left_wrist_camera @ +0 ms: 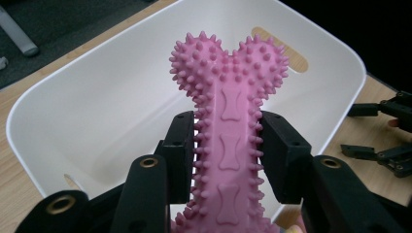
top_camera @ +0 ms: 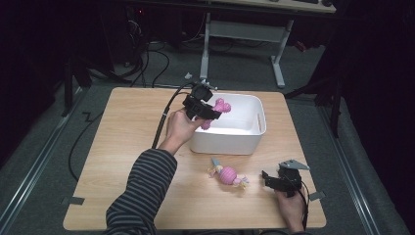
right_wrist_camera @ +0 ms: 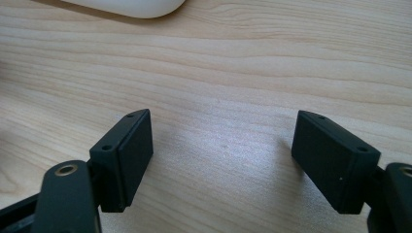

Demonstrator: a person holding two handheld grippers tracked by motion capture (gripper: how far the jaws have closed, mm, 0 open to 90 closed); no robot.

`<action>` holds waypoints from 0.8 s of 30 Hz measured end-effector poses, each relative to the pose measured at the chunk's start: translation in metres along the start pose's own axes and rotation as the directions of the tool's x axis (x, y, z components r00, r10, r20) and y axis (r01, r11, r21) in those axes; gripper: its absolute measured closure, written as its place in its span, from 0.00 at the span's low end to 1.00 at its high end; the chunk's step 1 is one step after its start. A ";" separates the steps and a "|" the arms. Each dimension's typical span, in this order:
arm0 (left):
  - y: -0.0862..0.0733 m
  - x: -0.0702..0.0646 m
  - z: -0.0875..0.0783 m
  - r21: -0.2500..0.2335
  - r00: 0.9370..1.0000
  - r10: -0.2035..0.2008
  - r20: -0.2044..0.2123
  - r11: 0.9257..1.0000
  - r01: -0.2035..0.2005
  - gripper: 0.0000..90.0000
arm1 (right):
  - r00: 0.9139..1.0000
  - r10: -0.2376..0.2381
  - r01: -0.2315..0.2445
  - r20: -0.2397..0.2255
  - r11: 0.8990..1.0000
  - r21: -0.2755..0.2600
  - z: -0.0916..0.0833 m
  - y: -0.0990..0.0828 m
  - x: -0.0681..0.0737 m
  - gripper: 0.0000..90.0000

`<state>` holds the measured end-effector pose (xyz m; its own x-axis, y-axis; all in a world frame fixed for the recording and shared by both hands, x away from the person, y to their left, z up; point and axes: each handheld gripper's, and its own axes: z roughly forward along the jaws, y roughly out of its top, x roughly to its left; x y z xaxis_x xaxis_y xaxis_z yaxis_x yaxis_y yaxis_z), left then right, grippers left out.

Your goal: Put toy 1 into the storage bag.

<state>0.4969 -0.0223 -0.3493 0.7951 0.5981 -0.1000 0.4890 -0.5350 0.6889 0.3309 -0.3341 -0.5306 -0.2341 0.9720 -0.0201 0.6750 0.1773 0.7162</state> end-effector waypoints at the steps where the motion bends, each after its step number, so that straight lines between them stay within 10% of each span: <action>1: 0.000 0.000 0.002 0.003 1.000 0.001 0.002 1.000 -0.001 0.66 | 1.000 0.000 0.000 -0.001 1.000 0.000 0.000 0.000 0.000 0.26; 24: -0.001 -0.003 0.033 0.037 0.999 0.023 -0.025 0.999 -0.022 0.65 | 1.000 -0.006 0.006 -0.006 1.000 0.003 0.000 0.000 0.000 0.26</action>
<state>0.5057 -0.0431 -0.3730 0.7969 0.6005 -0.0664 0.4846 -0.5698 0.6637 0.3309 -0.3338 -0.5304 -0.2425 0.9699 -0.0202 0.6760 0.1839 0.7136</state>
